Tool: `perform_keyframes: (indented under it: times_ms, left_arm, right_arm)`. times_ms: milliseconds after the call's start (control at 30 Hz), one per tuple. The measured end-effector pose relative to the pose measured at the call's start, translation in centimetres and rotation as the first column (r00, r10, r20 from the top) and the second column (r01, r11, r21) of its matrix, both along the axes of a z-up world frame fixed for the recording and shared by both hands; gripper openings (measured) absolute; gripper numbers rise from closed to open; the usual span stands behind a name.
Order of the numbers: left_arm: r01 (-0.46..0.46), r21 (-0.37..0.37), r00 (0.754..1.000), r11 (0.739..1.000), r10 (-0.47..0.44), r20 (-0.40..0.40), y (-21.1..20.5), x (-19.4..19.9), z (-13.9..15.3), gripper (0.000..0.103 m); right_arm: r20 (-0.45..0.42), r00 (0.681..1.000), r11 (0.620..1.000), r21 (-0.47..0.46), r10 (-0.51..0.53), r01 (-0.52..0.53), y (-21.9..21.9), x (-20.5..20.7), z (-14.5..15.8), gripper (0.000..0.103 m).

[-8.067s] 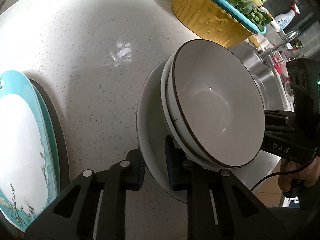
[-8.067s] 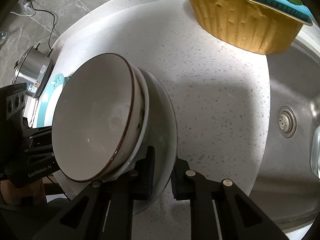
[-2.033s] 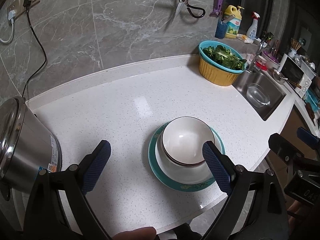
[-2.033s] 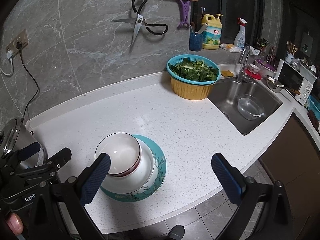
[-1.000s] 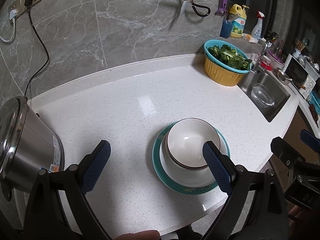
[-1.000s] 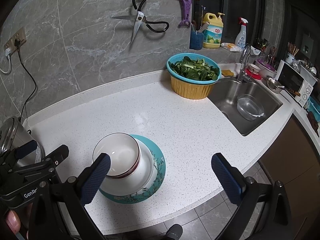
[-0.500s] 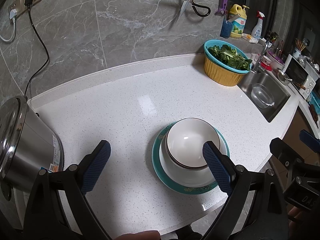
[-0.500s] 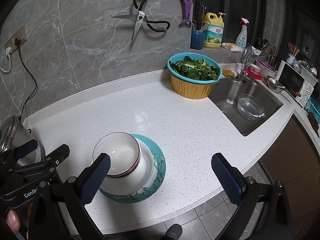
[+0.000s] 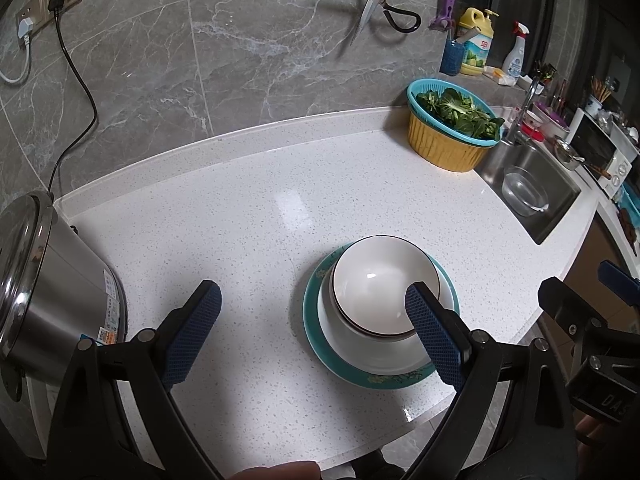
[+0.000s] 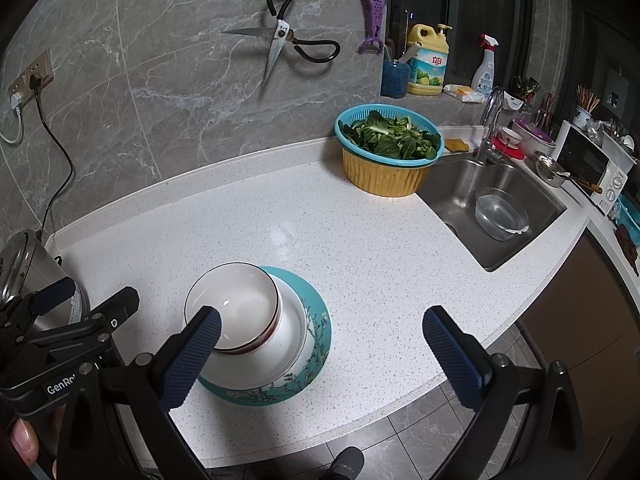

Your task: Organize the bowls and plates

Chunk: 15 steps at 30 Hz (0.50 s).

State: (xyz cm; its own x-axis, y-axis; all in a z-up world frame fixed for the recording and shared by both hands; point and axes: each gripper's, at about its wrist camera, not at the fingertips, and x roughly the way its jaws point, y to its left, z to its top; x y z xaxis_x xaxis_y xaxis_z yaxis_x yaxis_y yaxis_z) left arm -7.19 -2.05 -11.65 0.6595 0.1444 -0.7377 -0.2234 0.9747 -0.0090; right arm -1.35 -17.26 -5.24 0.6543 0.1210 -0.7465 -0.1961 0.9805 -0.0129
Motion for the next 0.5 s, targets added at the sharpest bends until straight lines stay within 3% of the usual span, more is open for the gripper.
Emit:
perform_keyframes:
  times_ms: [500]
  left_arm:
    - [-0.001,0.001,1.0,1.0,0.001,-0.002,-0.1,-0.03,-0.05,0.094]
  right_arm:
    - [-0.005,1.0,1.0,-0.001,0.005,-0.005,-0.05,0.05,-0.21,0.103]
